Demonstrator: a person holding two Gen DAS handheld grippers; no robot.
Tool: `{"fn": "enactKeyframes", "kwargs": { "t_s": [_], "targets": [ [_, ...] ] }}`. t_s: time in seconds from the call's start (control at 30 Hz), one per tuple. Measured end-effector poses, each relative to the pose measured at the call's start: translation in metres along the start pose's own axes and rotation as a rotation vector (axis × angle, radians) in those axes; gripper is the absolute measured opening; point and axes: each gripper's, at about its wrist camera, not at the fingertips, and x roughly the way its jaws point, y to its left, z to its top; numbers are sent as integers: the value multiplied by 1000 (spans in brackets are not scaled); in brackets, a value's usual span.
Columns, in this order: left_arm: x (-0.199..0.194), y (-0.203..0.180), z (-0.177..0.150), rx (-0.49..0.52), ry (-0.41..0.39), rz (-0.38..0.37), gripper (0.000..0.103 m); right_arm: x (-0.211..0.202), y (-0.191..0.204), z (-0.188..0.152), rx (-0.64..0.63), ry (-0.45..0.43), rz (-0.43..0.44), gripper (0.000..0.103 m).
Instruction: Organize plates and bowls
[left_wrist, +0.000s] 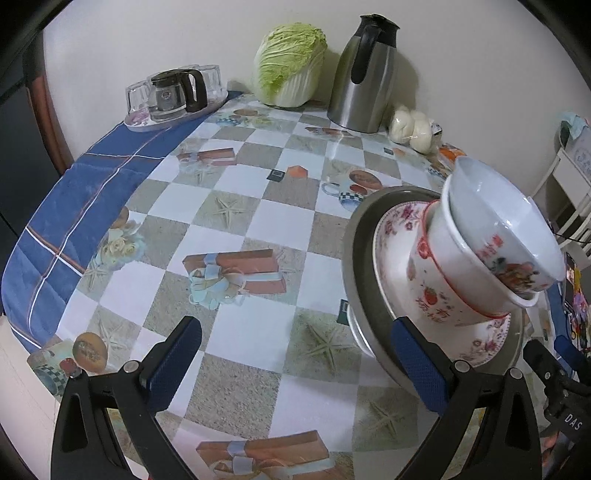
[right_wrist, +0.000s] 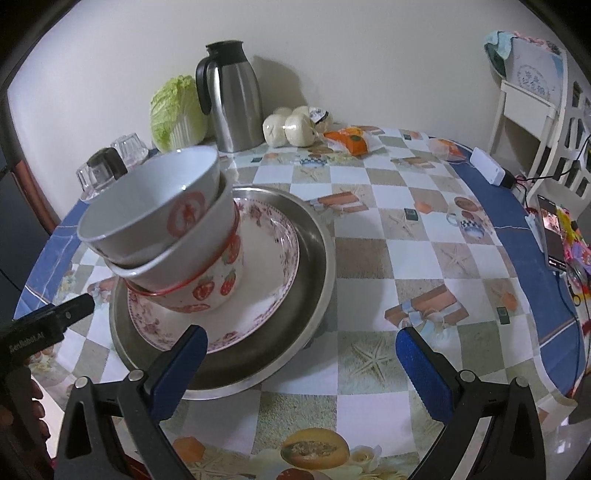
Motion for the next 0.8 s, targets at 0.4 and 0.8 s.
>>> {"fn": "enactKeyframes", "kwargs": {
  "t_s": [0.4, 0.8],
  "targets": [
    [8, 7, 4, 14, -15, -9, 102, 8, 3, 0, 2, 27, -10, 103],
    [8, 4, 4, 37, -12, -27, 102, 10, 4, 0, 4, 39, -22, 103]
  ]
}}
